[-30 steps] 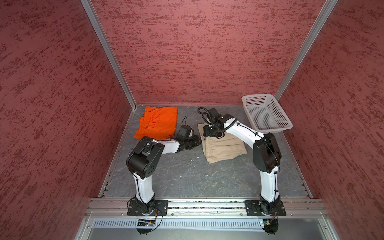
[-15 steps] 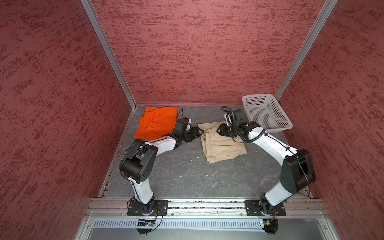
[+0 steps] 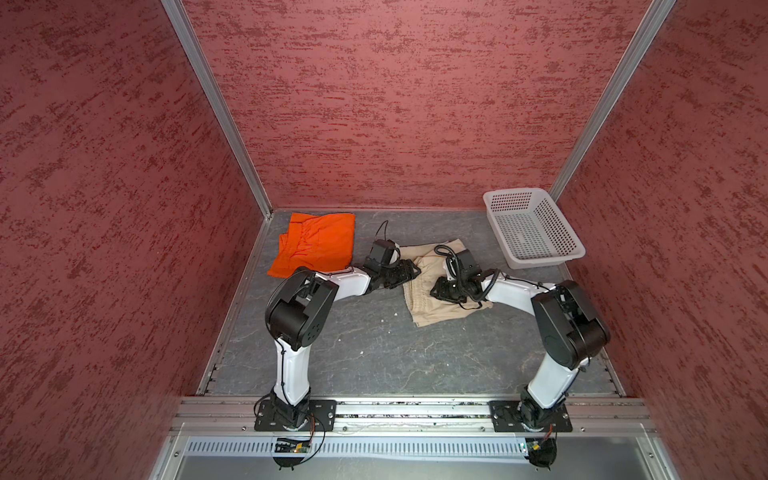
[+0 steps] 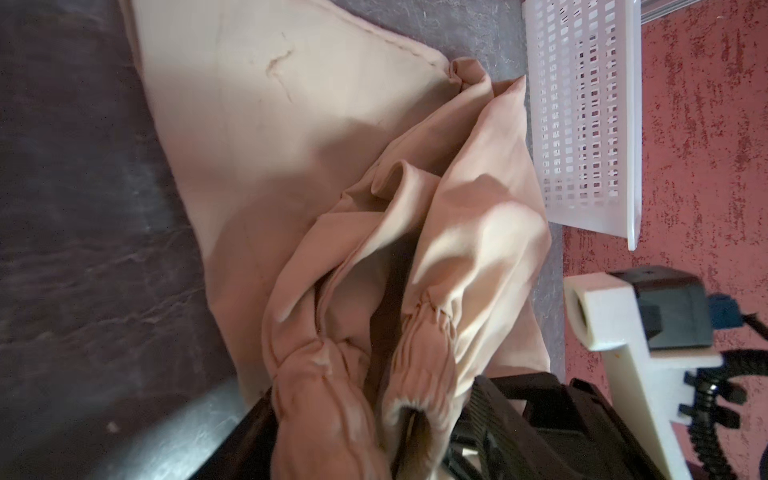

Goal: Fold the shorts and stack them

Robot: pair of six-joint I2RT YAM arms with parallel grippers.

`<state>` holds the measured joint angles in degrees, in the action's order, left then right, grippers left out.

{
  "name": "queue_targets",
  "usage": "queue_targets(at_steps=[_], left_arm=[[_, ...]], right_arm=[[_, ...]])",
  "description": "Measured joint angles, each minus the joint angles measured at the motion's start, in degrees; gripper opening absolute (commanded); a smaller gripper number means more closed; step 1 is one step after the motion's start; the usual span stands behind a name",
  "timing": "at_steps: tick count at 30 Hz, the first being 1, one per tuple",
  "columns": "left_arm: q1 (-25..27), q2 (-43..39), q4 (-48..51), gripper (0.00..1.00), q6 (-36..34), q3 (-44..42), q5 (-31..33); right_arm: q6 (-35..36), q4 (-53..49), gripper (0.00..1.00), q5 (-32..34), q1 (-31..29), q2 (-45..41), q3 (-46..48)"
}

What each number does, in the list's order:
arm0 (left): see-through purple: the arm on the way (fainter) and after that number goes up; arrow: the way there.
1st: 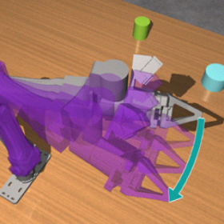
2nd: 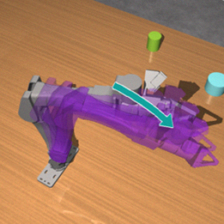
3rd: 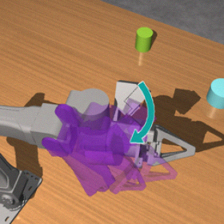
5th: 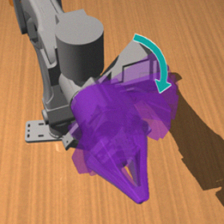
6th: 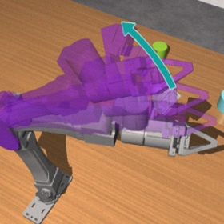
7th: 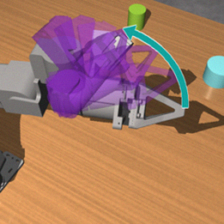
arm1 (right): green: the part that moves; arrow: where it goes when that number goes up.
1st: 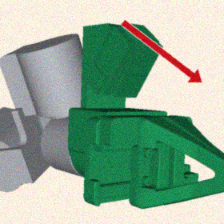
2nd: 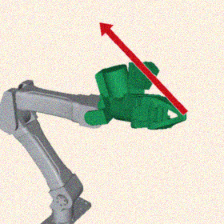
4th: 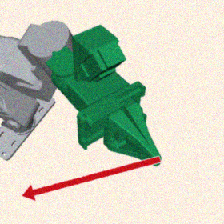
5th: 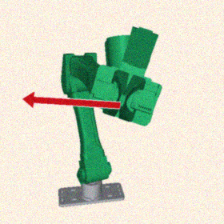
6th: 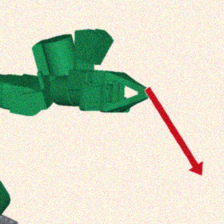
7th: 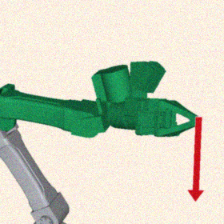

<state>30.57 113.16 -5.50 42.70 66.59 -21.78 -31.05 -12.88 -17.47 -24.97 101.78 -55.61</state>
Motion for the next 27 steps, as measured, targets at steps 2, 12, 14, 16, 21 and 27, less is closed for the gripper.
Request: queue_targets(at_steps=[2, 12, 14, 16, 21, 27], left_arm=[[0.0, 1.2, 0.0, 0.43, -0.5, 1.3, 0.0], [-1.7, 2.1, -5.1, 0.16, -1.1, 3.2, -6.7], [-3.2, 2.1, -5.1, 0.19, -1.0, 3.0, -7.8], [-5.4, 2.2, -3.8, 0.23, -1.2, 3.1, -8.3], [-8.8, 6.2, 1.2, 0.35, -2.9, 6.4, -8.3], [-9.0, 6.5, 7.3, 0.61, -6.1, 7.4, -5.8]], right_arm=[[-0.1, 1.9, 0.37, -0.7, 0.0, 0.2, 0.9], [-0.2, 4.6, 0.59, -1.6, 0.0, -3.5, 3.7], [-0.1, 3.5, 0.60, -1.4, 0.0, -5.6, 3.8], [0.1, 2.3, 0.60, -1.3, 0.1, -8.2, 3.8], [1.1, 0.4, 0.58, -1.3, 1.6, -14.2, 3.3], [1.9, 0.8, 0.41, -1.4, 5.8, -12.0, 1.0]])
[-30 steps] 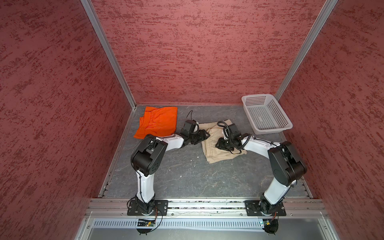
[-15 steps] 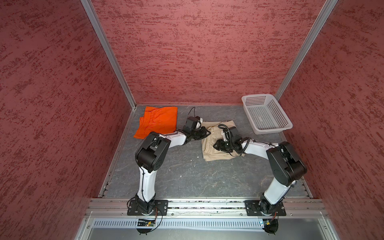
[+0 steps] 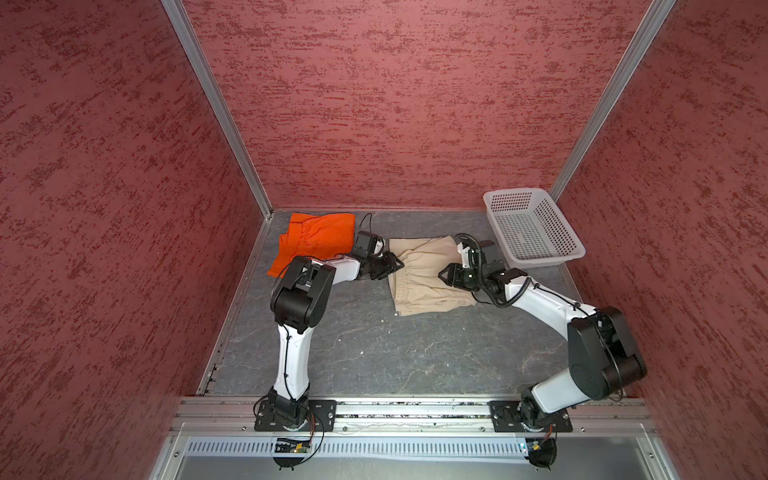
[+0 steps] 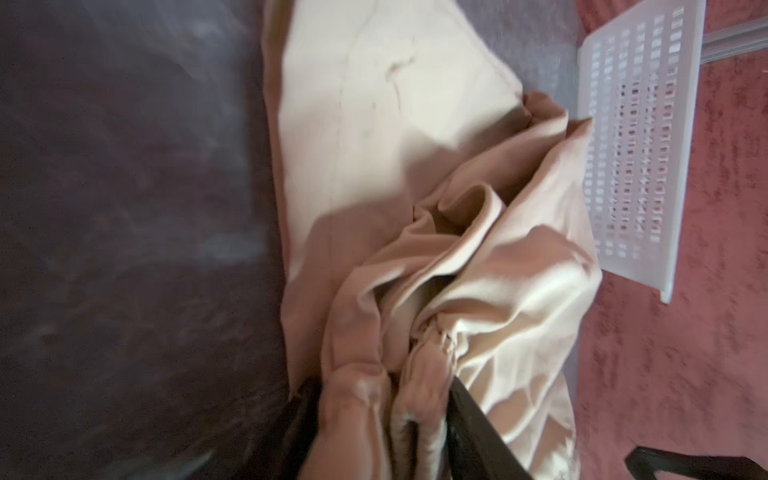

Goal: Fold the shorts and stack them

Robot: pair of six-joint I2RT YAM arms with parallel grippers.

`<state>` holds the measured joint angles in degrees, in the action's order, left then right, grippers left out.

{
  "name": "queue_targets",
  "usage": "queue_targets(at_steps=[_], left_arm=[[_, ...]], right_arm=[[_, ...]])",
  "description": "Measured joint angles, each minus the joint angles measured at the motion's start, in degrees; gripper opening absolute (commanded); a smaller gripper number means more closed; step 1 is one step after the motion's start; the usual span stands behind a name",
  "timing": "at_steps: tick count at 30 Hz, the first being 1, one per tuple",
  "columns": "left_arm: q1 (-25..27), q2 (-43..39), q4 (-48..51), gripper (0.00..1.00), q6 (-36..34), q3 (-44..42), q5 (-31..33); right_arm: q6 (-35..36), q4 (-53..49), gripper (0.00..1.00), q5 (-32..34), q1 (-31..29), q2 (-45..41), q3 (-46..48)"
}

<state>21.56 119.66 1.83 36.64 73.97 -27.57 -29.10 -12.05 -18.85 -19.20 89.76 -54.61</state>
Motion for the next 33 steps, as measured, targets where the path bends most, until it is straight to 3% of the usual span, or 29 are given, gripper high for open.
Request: queue_targets(at_steps=[6, 13, 17, 22, 26, 29, 33], left_arm=[[0.2, -7.7, 6.6, 0.66, -2.7, -0.9, 4.2], [2.8, -16.8, 7.9, 0.46, -6.5, 2.2, 6.7], [7.0, -12.1, 8.0, 0.37, -7.7, 8.1, 6.3], [9.8, -1.2, 9.4, 0.32, -8.0, 13.6, 5.7], [8.5, 7.0, 12.5, 0.31, -8.0, 15.8, 6.8], [6.6, 8.0, 12.8, 0.31, -8.0, 16.1, 5.9], [5.6, 7.8, 12.6, 0.33, -8.1, 15.2, 5.2]], right_arm=[[0.4, 1.3, 0.28, -0.3, 0.8, 8.2, -1.0], [0.1, 3.9, 0.25, -1.4, 0.7, 9.4, 3.0], [-0.1, 5.6, 0.25, -1.7, 0.7, 9.4, 4.9], [-0.8, 8.5, 0.24, -2.4, 0.6, 9.3, 7.1], [-2.7, 13.4, 0.24, -3.0, -0.1, 7.6, 11.2], [-5.1, 18.2, 0.24, -3.5, -1.6, 5.2, 16.1], [-8.7, 22.4, 0.35, -4.0, -3.8, 2.4, 20.5]])
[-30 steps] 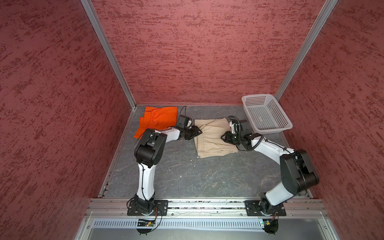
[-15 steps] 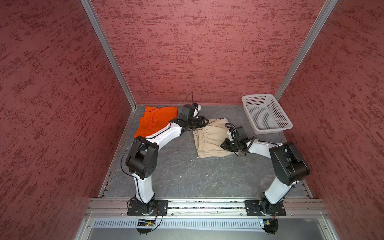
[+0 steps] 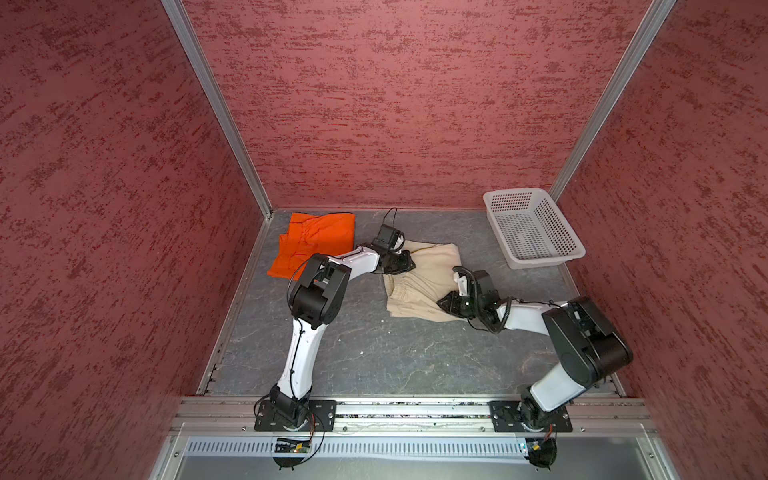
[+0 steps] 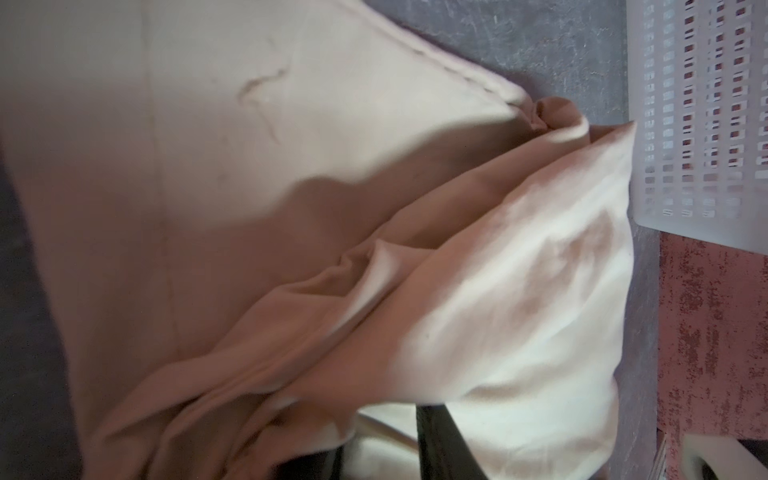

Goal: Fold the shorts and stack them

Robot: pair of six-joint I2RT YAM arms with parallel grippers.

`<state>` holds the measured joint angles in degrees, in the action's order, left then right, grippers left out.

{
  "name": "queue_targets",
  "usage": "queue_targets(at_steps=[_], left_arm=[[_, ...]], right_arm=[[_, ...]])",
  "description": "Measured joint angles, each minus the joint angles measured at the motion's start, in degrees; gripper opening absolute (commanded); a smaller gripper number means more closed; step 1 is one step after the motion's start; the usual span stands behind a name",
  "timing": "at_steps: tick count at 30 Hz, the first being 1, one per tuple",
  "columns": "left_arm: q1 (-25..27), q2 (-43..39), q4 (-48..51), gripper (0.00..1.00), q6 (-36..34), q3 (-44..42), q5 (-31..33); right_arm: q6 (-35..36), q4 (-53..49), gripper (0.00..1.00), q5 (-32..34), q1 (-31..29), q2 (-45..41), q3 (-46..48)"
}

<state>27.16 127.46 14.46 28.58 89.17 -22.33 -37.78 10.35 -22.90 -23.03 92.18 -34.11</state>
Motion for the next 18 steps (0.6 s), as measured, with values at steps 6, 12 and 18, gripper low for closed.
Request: queue_targets(at_steps=[6, 12, 18], left_arm=[[-0.3, -2.2, -1.2, 0.47, -0.5, -2.7, -1.0], [-1.5, -10.2, -1.8, 0.63, 1.3, -8.4, -2.6], [-5.2, -24.0, -6.7, 0.73, 6.3, -18.4, -6.4]], right_arm=[[-1.2, -8.3, 0.48, 0.3, -0.6, -6.8, -1.0], [2.5, -19.1, 0.49, 2.2, 0.3, -9.6, -15.7], [7.0, -22.4, 0.42, 3.6, 0.2, -2.5, -28.2]])
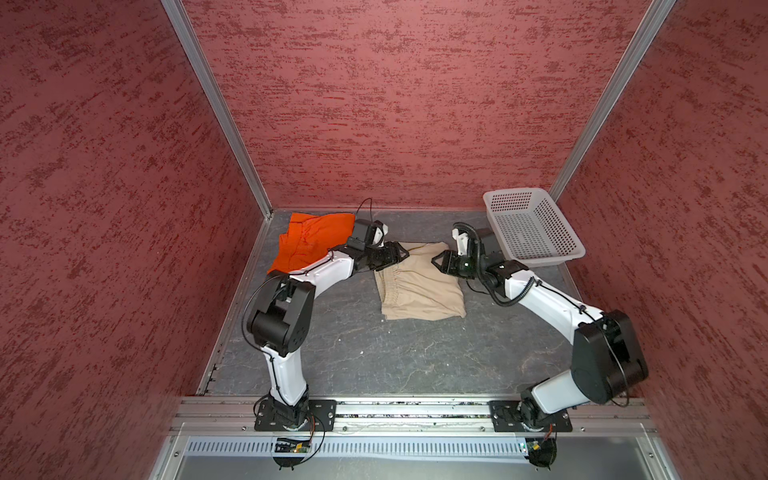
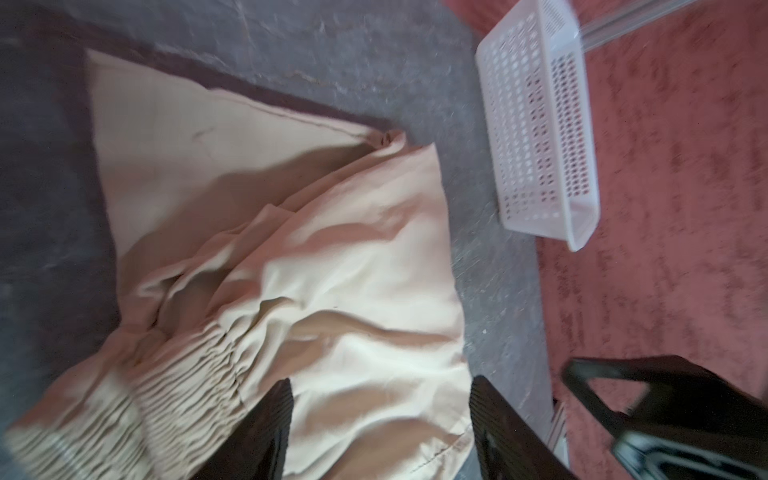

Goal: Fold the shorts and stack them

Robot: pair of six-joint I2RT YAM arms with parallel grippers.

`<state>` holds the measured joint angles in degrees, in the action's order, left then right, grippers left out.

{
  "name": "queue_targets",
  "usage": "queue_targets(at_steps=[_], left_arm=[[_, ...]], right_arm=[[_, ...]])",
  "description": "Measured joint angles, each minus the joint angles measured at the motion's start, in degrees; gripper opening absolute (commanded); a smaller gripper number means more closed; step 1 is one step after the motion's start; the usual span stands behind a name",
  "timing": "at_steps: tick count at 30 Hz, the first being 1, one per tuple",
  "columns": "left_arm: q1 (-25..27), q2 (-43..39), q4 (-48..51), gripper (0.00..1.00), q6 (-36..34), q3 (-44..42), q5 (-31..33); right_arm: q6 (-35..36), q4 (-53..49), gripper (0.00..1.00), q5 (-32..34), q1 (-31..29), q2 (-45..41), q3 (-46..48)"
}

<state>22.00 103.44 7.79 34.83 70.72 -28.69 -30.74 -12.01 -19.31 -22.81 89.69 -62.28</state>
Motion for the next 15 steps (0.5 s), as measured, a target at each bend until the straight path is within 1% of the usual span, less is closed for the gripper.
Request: queue_targets(at_steps=[3, 8, 12, 15], left_arm=[[-2.6, -3.4, -1.4, 0.76, 2.6, -4.4, -1.9], [-6.5, -2.6, -2.1, 0.77, 7.0, -12.1, -5.7], [-7.1, -1.7, -2.7, 0.78, 9.0, -16.7, -7.3], [-7.1, -1.0, -4.2, 0.79, 9.8, -18.1, -8.0]], right_arm=[[1.2, -0.3, 0.36, -0.2, -0.9, 5.6, -2.3], [2.4, -1.0, 0.27, -1.5, -3.0, 14.9, -4.9], [2.4, -1.2, 0.24, -1.7, -3.5, 19.0, -5.5], [2.3, -1.1, 0.23, -1.7, -3.5, 21.6, -5.9]])
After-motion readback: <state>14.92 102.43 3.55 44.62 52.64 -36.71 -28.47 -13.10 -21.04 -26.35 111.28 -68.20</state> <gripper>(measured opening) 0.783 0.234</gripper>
